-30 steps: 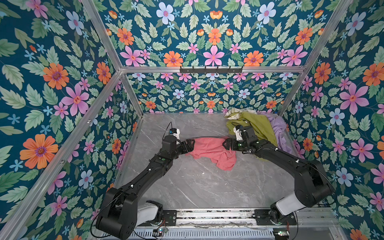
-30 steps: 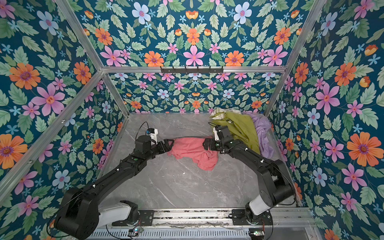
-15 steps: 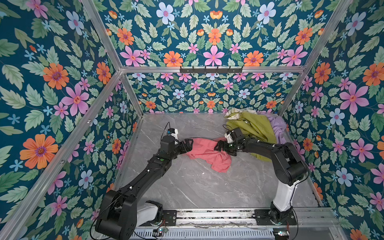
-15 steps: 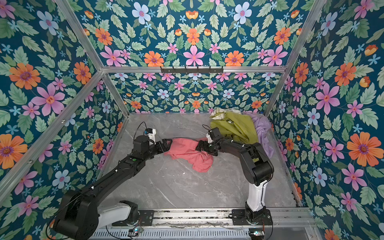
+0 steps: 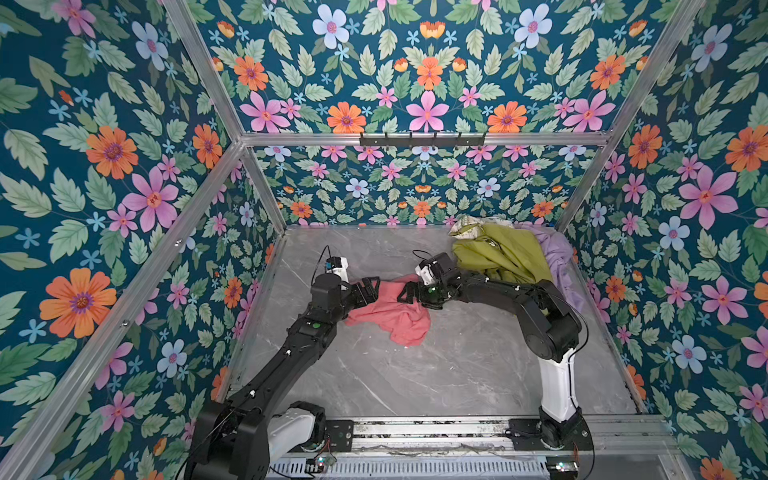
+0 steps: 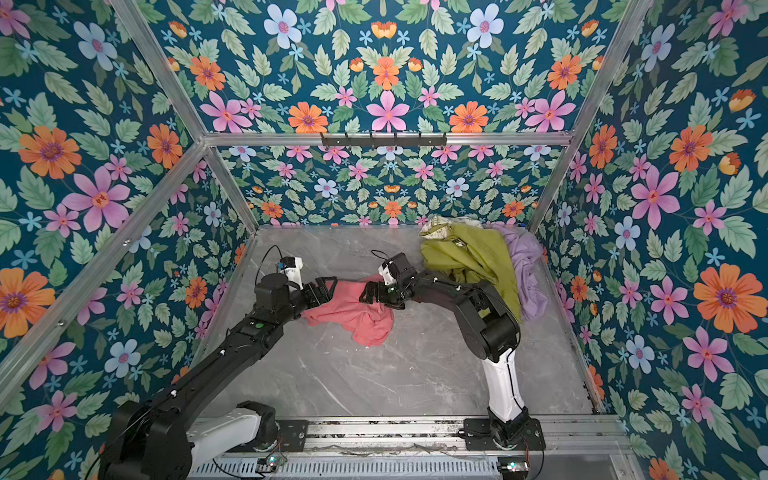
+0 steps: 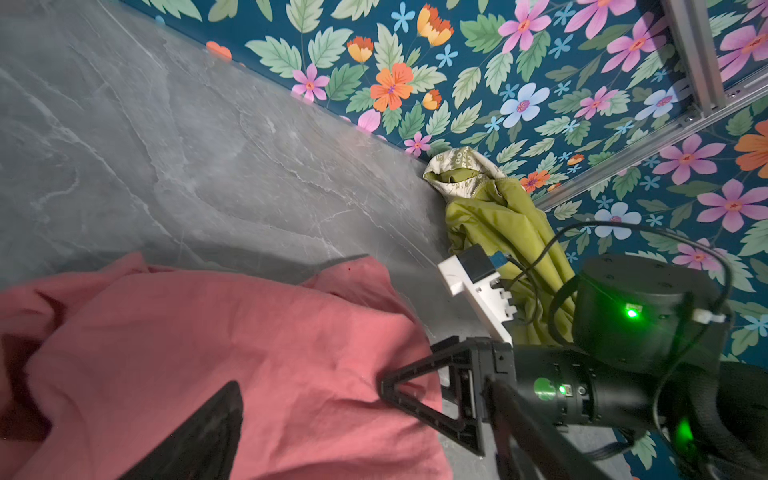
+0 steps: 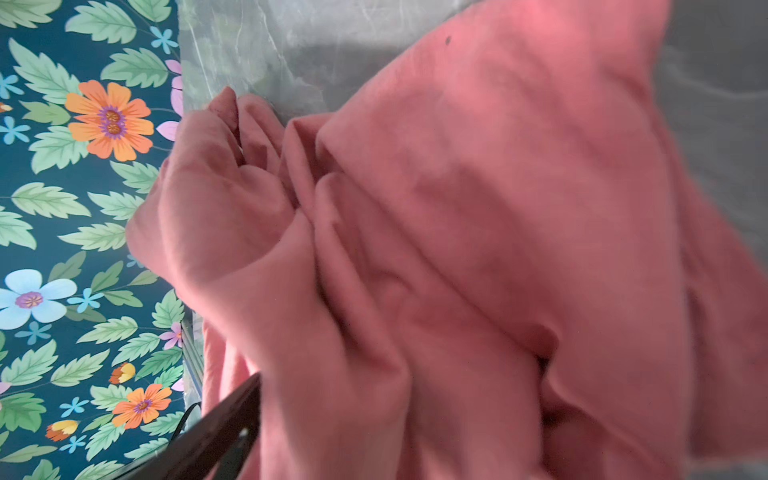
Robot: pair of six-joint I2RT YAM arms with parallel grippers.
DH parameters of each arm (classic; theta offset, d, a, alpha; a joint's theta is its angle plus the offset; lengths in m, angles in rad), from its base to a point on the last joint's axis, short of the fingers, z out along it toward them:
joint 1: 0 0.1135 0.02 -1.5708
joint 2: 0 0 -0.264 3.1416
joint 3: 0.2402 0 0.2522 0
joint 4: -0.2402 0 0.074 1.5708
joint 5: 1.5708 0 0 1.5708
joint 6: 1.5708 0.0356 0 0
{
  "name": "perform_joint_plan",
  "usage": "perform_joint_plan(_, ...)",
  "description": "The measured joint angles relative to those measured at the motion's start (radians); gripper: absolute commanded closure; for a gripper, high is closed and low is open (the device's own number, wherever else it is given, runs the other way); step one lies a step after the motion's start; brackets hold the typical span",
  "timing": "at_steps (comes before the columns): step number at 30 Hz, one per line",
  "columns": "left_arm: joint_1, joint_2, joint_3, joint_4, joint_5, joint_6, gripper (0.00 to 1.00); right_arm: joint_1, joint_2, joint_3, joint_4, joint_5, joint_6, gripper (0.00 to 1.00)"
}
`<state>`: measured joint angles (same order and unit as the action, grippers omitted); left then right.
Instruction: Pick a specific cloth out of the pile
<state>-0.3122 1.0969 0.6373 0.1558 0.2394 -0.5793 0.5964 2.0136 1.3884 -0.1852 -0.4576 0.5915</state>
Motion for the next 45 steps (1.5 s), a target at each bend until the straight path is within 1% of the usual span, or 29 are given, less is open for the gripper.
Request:
perform_joint_plan(2,0.006,-0.023,-0.008,0.0,-0.013,0.014,0.08,-0.006,-0.066,0.002,-0.038,0.031,-0.026,0.0)
perform_joint_plan(4,0.01,-0.053,-0.016,-0.012,-0.056,0.037,0.08,-0.006,-0.153,0.0,-0.066,0.08,-0.064,0.0)
perform_joint_plan(7,0.011,-0.101,-0.037,-0.023,-0.152,0.083,0.01,-0.004,-0.287,-0.052,-0.077,0.156,-0.119,0.0)
perform_joint_plan(8,0.011,-0.116,-0.047,-0.024,-0.197,0.101,0.07,-0.004,-0.341,-0.092,-0.077,0.185,-0.14,0.01)
perform_joint_plan(9,0.011,-0.127,-0.061,-0.019,-0.243,0.123,0.14,-0.005,-0.406,-0.15,-0.07,0.232,-0.158,0.01)
perform_joint_plan(10,0.011,-0.134,-0.077,-0.011,-0.276,0.145,0.15,-0.005,-0.46,-0.204,-0.061,0.277,-0.175,0.0)
perform_joint_plan(12,0.013,-0.141,-0.135,0.027,-0.367,0.218,0.14,-0.006,-0.586,-0.36,-0.008,0.407,-0.225,0.0)
perform_joint_plan(13,0.016,-0.14,-0.166,0.049,-0.413,0.24,0.14,-0.007,-0.633,-0.435,0.03,0.465,-0.255,0.0)
perform_joint_plan(15,0.042,-0.124,-0.23,0.108,-0.499,0.315,0.16,-0.023,-0.74,-0.633,0.144,0.583,-0.345,0.01)
perform_joint_plan(17,0.104,-0.089,-0.286,0.202,-0.555,0.388,0.17,-0.075,-0.825,-0.813,0.272,0.651,-0.424,0.01)
perform_joint_plan(18,0.142,-0.062,-0.315,0.262,-0.574,0.421,0.18,-0.119,-0.871,-0.895,0.329,0.676,-0.453,0.01)
perform_joint_plan(20,0.201,0.011,-0.346,0.364,-0.607,0.465,0.18,-0.212,-0.958,-0.972,0.359,0.691,-0.473,0.02)
perform_joint_plan(21,0.222,0.062,-0.352,0.418,-0.619,0.485,0.18,-0.264,-0.997,-0.995,0.409,0.69,-0.481,0.02)
perform_joint_plan(23,0.239,0.146,-0.351,0.509,-0.617,0.507,0.19,-0.323,-1.034,-1.032,0.505,0.706,-0.497,0.01)
perform_joint_plan(25,0.251,0.219,-0.352,0.593,-0.604,0.513,0.2,-0.348,-1.024,-1.07,0.581,0.705,-0.534,0.01)
perform_joint_plan(27,0.269,0.283,-0.353,0.675,-0.594,0.531,0.21,-0.37,-0.962,-1.099,0.656,0.719,-0.572,0.01)
perform_joint_plan(31,0.305,0.316,-0.349,0.753,-0.525,0.544,0.23,-0.408,-0.843,-1.152,0.824,0.731,-0.613,0.04)
perform_joint_plan(34,0.32,0.324,-0.363,0.823,-0.481,0.538,0.24,-0.444,-0.756,-1.184,0.974,0.711,-0.628,0.06)
perform_joint_plan(36,0.323,0.36,-0.378,0.885,-0.465,0.525,0.24,-0.47,-0.687,-1.199,1.069,0.711,-0.628,0.07)
perform_joint_plan(38,0.323,0.404,-0.385,0.924,-0.447,0.517,0.25,-0.474,-0.64,-1.201,1.132,0.693,-0.628,0.1)
perform_joint_plan(39,0.323,0.424,-0.386,0.945,-0.446,0.512,0.21,-0.477,-0.626,-1.201,1.158,0.683,-0.628,0.11)
perform_joint_plan(40,0.323,0.442,-0.386,0.967,-0.441,0.507,0.02,-0.485,-0.624,-1.198,1.168,0.669,-0.628,0.12)
perform_joint_plan(41,0.323,0.465,-0.385,0.992,-0.428,0.509,0.0,-0.5,-0.625,-1.196,1.178,0.658,-0.626,0.12)
perform_joint_plan(44,0.319,0.507,-0.385,1.044,-0.406,0.514,0.0,-0.546,-0.574,-1.186,1.244,0.642,-0.607,0.12)
perform_joint_plan(45,0.319,0.512,-0.385,1.061,-0.395,0.514,0.0,-0.55,-0.561,-1.174,1.231,0.632,-0.6,0.12)
